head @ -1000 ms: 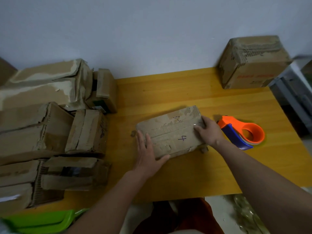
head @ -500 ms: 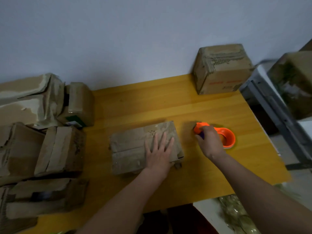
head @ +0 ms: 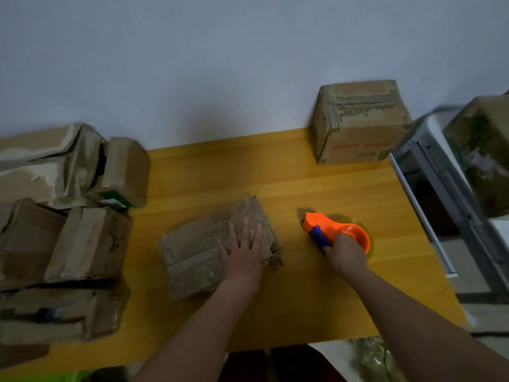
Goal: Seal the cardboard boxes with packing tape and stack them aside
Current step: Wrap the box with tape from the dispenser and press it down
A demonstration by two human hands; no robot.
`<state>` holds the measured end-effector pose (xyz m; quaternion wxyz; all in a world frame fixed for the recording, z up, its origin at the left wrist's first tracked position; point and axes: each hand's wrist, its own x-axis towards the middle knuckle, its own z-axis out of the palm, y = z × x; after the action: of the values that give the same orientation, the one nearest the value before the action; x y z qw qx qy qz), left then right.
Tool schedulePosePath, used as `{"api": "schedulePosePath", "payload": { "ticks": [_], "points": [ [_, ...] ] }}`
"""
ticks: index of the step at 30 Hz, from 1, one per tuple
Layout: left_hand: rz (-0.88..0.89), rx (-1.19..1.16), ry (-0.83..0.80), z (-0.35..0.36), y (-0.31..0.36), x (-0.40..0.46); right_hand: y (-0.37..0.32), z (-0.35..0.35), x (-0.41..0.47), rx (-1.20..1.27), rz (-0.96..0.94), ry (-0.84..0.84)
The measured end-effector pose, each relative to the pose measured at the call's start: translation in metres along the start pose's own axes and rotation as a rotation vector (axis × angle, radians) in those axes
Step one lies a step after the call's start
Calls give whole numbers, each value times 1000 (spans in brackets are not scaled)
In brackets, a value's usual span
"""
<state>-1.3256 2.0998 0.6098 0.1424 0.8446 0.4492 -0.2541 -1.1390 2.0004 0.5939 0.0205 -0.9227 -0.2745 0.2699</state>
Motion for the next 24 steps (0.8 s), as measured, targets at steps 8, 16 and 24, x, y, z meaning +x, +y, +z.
{"api": "schedulePosePath", "payload": {
  "ticks": [8,16,24],
  "points": [
    [-93,-663,117,-43,-6,8,-10,-52,-8,653,-460,-218],
    [-33,-1619,-83,-112,-21,14,-29,-88,-34,832,-585,-532],
    [53,-1712,-197,-124,-32,14,-36,-98,-33,792,-463,-613]
  ]
}}
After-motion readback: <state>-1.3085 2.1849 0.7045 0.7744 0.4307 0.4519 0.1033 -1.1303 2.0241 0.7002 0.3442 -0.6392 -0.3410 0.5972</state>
